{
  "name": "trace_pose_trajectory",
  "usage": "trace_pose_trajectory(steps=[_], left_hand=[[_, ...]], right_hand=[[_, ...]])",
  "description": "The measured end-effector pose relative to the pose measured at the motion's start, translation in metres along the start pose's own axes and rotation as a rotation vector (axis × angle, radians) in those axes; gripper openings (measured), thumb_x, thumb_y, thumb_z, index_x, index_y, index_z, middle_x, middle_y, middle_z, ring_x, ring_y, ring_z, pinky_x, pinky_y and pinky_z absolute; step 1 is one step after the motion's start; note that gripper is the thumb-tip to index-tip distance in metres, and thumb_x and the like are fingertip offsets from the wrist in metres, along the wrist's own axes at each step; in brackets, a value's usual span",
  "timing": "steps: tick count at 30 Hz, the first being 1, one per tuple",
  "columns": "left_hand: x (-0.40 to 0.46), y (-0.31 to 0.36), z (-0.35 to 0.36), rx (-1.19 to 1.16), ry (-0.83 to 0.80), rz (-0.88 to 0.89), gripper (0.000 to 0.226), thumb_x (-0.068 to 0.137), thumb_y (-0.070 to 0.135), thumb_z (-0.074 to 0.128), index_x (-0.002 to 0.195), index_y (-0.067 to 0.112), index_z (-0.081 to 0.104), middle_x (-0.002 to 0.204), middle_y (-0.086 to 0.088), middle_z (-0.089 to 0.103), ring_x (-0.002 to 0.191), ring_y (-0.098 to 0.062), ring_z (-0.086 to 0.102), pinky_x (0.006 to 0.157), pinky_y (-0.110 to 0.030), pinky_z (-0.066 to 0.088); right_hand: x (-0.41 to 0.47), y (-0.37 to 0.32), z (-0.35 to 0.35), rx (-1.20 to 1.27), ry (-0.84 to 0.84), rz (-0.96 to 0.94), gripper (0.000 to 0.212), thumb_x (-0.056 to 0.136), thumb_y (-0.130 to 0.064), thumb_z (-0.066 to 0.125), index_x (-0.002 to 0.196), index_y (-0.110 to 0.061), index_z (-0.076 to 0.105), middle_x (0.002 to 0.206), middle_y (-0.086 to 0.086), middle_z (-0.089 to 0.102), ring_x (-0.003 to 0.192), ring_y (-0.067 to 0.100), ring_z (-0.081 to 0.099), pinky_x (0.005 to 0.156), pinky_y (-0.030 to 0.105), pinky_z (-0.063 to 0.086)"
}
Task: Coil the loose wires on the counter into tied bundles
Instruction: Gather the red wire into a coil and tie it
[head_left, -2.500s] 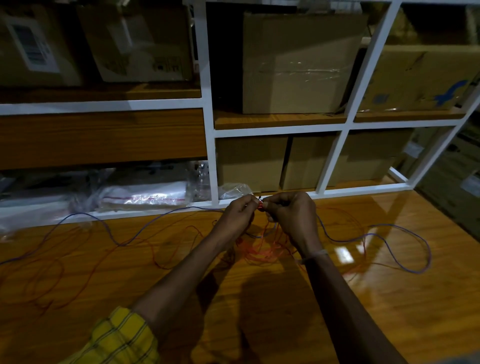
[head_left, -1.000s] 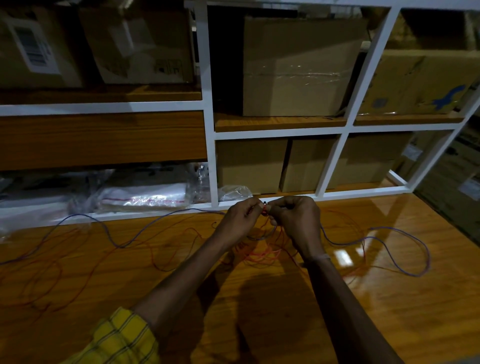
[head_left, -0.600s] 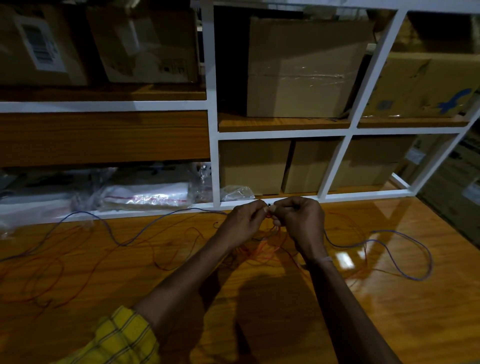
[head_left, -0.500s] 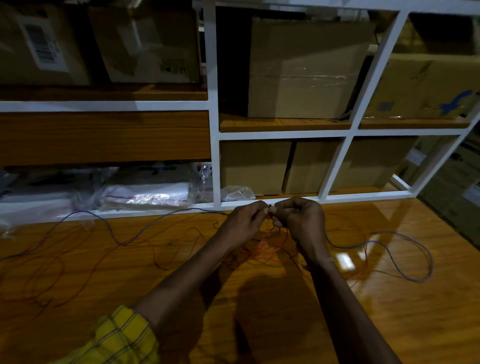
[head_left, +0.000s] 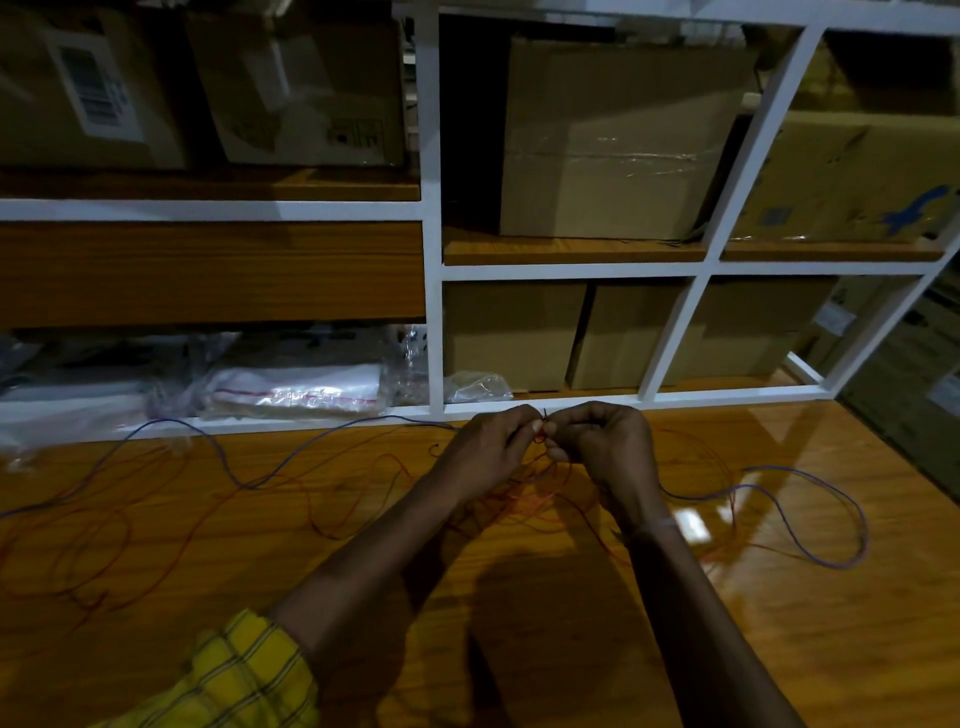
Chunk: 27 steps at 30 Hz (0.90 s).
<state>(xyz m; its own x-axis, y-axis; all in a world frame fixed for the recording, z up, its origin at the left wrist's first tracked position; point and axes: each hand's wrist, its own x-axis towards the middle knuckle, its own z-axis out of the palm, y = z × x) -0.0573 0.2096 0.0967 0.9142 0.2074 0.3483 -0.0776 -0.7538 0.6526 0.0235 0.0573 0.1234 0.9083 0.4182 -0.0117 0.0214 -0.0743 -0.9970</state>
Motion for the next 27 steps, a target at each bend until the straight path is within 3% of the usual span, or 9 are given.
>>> trace_pose_trajectory(steps=[8,13,16,21,23,25,27], left_hand=[[0.000,0.001,-0.002,0.018,-0.035,0.000,0.022,0.107,0.034,0.046,0.109,0.024,0.066,0.087,0.001,0.069,0.074,-0.011,0.062,0.064,-0.039,0.050],[0.000,0.002,-0.001,0.014,-0.049,0.005,0.024,0.108,0.034,0.046,0.106,0.021,0.066,0.087,0.000,0.069,0.077,-0.013,0.062,0.066,-0.041,0.050],[0.001,0.001,0.001,0.002,-0.046,0.019,0.023,0.108,0.033,0.048,0.106,0.020,0.066,0.087,0.000,0.069,0.077,-0.013,0.063,0.067,-0.041,0.050],[-0.001,0.002,0.003,0.007,-0.064,0.006,0.025,0.108,0.036,0.046,0.108,0.022,0.066,0.089,0.000,0.070,0.080,-0.013,0.064,0.068,-0.041,0.052],[-0.001,0.003,0.002,0.000,-0.079,-0.025,0.026,0.108,0.036,0.045,0.107,0.020,0.066,0.088,0.000,0.069,0.079,-0.013,0.063,0.067,-0.038,0.049],[0.000,0.003,0.001,-0.016,-0.098,-0.056,0.027,0.108,0.033,0.046,0.105,0.017,0.067,0.084,0.000,0.066,0.076,-0.010,0.060,0.065,-0.033,0.044],[0.002,0.005,-0.003,-0.043,-0.107,-0.098,0.029,0.108,0.029,0.047,0.104,0.012,0.071,0.077,0.008,0.061,0.070,0.003,0.056,0.061,-0.022,0.038]], right_hand=[[-0.002,-0.004,-0.004,0.040,0.001,0.013,0.009,0.085,0.003,0.079,0.088,0.005,0.070,0.081,0.025,0.075,0.075,0.033,0.075,0.071,0.044,0.062],[0.009,-0.007,-0.012,-0.239,0.011,-0.105,0.007,0.092,-0.020,0.077,0.096,-0.016,0.082,0.089,0.000,0.078,0.075,0.014,0.071,0.068,0.034,0.057],[0.011,-0.012,-0.011,-0.310,-0.040,-0.123,0.006,0.092,-0.019,0.077,0.093,-0.015,0.082,0.082,-0.009,0.074,0.070,-0.002,0.065,0.067,0.026,0.049],[0.018,-0.010,-0.010,-0.382,-0.062,-0.110,0.006,0.091,-0.015,0.077,0.086,-0.011,0.077,0.086,0.004,0.078,0.089,0.021,0.074,0.084,0.043,0.060],[0.019,-0.009,-0.008,-0.448,-0.058,-0.131,0.009,0.095,-0.017,0.073,0.092,-0.009,0.076,0.090,0.004,0.077,0.092,0.021,0.072,0.079,0.033,0.057],[0.016,-0.009,-0.005,-0.488,-0.048,-0.171,0.011,0.099,-0.015,0.067,0.098,-0.007,0.075,0.092,0.001,0.073,0.092,0.017,0.068,0.069,0.015,0.047],[0.011,-0.009,-0.003,-0.499,-0.008,-0.242,0.010,0.101,-0.012,0.064,0.097,-0.008,0.073,0.090,-0.002,0.069,0.088,0.013,0.064,0.062,0.010,0.041]])
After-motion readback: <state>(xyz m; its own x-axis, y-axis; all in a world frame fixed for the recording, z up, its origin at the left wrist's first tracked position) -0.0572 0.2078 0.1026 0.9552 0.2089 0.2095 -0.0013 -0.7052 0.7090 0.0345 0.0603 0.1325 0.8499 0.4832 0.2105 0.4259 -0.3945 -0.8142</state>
